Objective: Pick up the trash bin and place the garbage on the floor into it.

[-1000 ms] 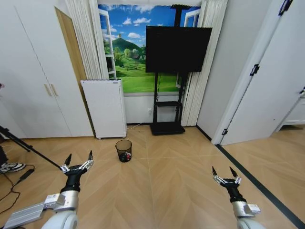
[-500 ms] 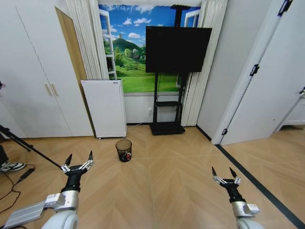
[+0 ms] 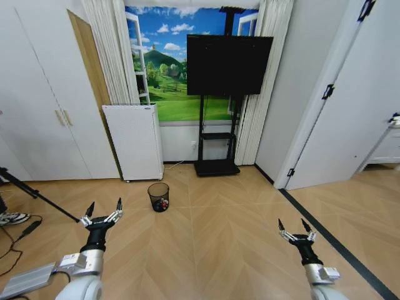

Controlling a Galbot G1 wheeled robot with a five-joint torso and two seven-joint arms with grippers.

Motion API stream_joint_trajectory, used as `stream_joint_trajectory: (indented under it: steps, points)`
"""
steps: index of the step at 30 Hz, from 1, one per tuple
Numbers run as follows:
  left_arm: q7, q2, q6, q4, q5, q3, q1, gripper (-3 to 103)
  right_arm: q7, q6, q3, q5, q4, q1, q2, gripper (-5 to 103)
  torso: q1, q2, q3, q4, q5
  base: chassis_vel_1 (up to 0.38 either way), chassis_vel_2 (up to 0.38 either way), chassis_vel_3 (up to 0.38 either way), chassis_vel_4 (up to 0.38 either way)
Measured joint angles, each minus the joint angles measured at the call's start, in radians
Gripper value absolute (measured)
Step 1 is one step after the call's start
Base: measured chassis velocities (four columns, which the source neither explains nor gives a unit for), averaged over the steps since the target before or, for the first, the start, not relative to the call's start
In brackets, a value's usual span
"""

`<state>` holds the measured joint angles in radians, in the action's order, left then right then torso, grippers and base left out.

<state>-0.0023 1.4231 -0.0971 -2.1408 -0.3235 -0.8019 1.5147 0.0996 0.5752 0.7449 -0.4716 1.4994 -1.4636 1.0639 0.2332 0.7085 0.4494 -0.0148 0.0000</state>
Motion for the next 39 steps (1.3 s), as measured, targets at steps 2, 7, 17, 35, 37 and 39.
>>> stream_joint_trajectory:
  steps: [2, 7, 17, 35, 37, 39]
  points:
    - [0.002, 0.002, -0.003, 0.002, 0.0, 0.0, 0.001, 100, -0.009, -0.003, 0.0, 0.0, 0.001, 0.001, 0.0, 100, 0.0, 0.0, 0.0, 0.0, 0.0, 0.089, 0.071, -0.083, -0.073]
    - [0.005, 0.002, -0.006, 0.005, 0.0, 0.0, 0.001, 100, -0.024, -0.003, -0.005, -0.008, 0.005, 0.0, 0.002, 100, 0.0, 0.0, 0.0, -0.0001, 0.0001, 0.117, 0.103, -0.098, -0.116]
    - [0.012, 0.002, -0.014, 0.01, -0.002, -0.004, 0.005, 100, -0.014, -0.006, 0.006, 0.001, -0.001, 0.004, -0.007, 100, 0.0, 0.0, 0.0, -0.0001, 0.0, 0.071, 0.072, -0.067, -0.067]
    - [0.015, 0.001, -0.017, 0.014, -0.003, -0.007, 0.004, 100, -0.033, 0.002, -0.017, 0.02, -0.001, 0.031, -0.005, 100, 0.0, 0.0, 0.0, 0.0001, -0.0001, 0.0, 0.0, 0.0, 0.0]
    - [0.015, 0.001, -0.017, 0.014, -0.004, -0.008, 0.004, 100, -0.024, -0.01, -0.014, 0.009, 0.001, 0.027, -0.009, 100, 0.0, 0.0, 0.0, 0.0001, -0.0001, 0.0, 0.0, 0.0, 0.0]
    - [0.015, 0.001, -0.017, 0.015, -0.004, -0.009, 0.004, 100, -0.022, -0.014, -0.014, 0.002, 0.002, 0.027, -0.01, 100, 0.0, 0.0, 0.0, -0.0003, 0.0, 0.0, 0.0, 0.0, 0.0]
